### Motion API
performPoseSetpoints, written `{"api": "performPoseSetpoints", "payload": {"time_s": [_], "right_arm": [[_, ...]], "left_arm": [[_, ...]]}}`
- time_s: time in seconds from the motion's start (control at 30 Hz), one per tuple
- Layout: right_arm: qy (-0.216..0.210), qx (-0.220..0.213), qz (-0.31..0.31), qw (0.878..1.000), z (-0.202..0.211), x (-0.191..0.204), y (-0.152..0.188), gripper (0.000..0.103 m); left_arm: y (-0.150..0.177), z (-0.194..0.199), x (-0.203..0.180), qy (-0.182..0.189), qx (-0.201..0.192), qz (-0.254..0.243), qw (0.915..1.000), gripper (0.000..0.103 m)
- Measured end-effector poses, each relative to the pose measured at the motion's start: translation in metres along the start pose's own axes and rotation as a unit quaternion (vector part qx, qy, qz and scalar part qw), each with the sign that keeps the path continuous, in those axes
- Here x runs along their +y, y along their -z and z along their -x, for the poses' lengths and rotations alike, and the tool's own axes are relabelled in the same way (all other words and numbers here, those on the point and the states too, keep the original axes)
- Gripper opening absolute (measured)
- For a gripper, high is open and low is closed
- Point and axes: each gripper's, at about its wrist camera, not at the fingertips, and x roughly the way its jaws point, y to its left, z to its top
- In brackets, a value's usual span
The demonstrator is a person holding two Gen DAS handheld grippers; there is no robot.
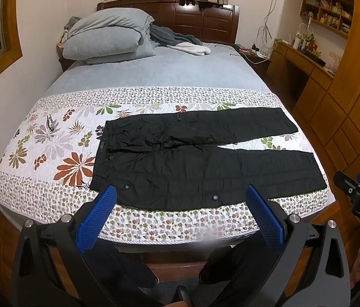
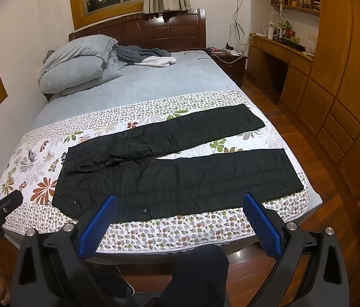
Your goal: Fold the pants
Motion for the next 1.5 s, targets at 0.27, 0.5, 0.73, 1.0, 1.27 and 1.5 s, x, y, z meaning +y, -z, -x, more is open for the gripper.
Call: {"api": "performPoseSetpoints", "payload": {"time_s": [0.27,0.5,0.73,1.0,1.27,1.5], "right_arm": [[0.0,0.007,0.001,1.0,-0.01,-0.001,0.002,0.099],[-0.093,0.025,-0.027,0.995,-0.052,-0.027,0.005,0.099],[-0.132,0.101,-0.109,0.98,-0.155,-0.102,0.034,0.099],[-0.13,0.167,-0.189,0.959,-0.219,-0.146,0.07,0.099],[-0.169,0.179,-0.26,0.934,-0.246,-0.173,0.08,0.099],[-0.188,0.167,-0.314,0.916,-0.263,-0.218,0.078,0.099]], "left_arm": [[0.0,-0.012,0.001,0.0,0.011,0.003,0.9999,0.1],[0.013,-0.08,0.037,0.178,0.106,0.021,0.9781,0.1],[0.041,-0.179,0.181,0.177,0.149,0.186,0.9548,0.1],[0.063,-0.29,0.28,0.151,0.202,0.324,0.9119,0.1],[0.068,-0.362,0.308,0.133,0.226,0.378,0.8882,0.1],[0.049,-0.373,0.292,0.105,0.229,0.345,0.9041,0.099]]}}
